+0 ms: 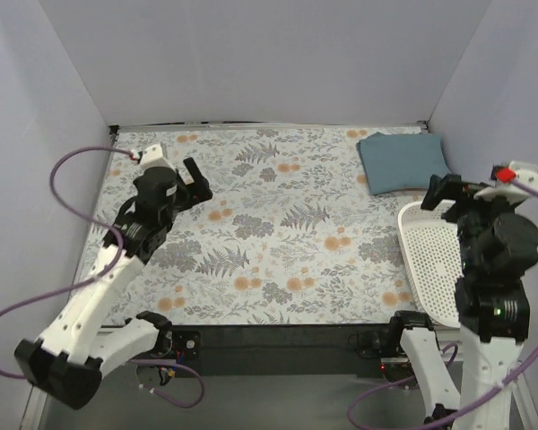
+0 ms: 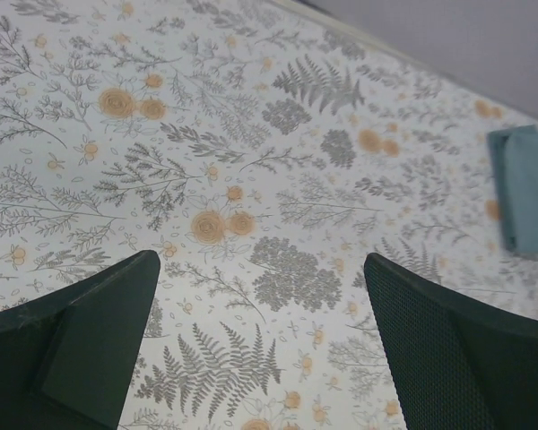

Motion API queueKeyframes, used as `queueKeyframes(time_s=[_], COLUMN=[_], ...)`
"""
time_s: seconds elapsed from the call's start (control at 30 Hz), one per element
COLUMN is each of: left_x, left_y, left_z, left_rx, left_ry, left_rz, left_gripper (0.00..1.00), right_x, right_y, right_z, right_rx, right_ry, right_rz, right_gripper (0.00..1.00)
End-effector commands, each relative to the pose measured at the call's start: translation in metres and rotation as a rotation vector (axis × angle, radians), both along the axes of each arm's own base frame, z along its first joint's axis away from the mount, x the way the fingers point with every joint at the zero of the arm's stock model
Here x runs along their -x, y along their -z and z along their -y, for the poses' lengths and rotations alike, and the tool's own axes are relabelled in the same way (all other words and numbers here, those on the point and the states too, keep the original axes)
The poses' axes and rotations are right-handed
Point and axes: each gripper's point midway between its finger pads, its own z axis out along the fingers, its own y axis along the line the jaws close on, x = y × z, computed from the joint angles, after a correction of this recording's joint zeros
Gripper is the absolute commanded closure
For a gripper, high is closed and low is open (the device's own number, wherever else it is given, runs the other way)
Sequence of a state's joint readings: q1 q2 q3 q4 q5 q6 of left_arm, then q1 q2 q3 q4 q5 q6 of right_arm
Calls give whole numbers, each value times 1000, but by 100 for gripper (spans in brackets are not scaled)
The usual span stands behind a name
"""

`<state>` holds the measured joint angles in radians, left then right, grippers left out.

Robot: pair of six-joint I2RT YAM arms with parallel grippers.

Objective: Fold and stack the t-shirts
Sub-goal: Reset both grippers

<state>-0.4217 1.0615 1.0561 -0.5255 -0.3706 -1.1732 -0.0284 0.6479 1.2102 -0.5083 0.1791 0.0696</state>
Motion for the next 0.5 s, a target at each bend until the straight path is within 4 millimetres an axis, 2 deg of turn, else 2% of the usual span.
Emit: queueKeyframes(time_s=[0.0, 0.07, 0.1, 0.17, 0.2, 0.27, 0.33, 0.47], left_x=[44, 57, 67, 75, 81, 85, 88, 88], left_y=[-4, -3, -1, 7, 19, 29, 40, 45], left_z=[-16, -18, -22, -25, -29, -33, -36, -38], left_rx=[83, 119, 149, 167, 170, 177, 191, 199], left_ry=[-25, -22, -27, -32, -39, -58, -76, -82], left_rz=[19, 41, 65, 83, 80, 79, 86, 125], left_gripper=[2, 2, 2, 2, 2, 2, 2, 2], right_x=[24, 44, 43, 58, 57, 67, 68, 71], right_y=[30, 36, 55, 62, 75, 77, 89, 95], right_z=[-19, -25, -30, -32, -33, -33, -37, -37], right_rx=[-42, -51, -57, -70, -74, -67, -54, -57], right_ry=[-89, -121, -148, -157, -165, -169, -194, -194], right_rz=[13, 63, 36, 84, 73, 114, 99, 104], right_gripper=[2, 2, 2, 2, 2, 2, 2, 2])
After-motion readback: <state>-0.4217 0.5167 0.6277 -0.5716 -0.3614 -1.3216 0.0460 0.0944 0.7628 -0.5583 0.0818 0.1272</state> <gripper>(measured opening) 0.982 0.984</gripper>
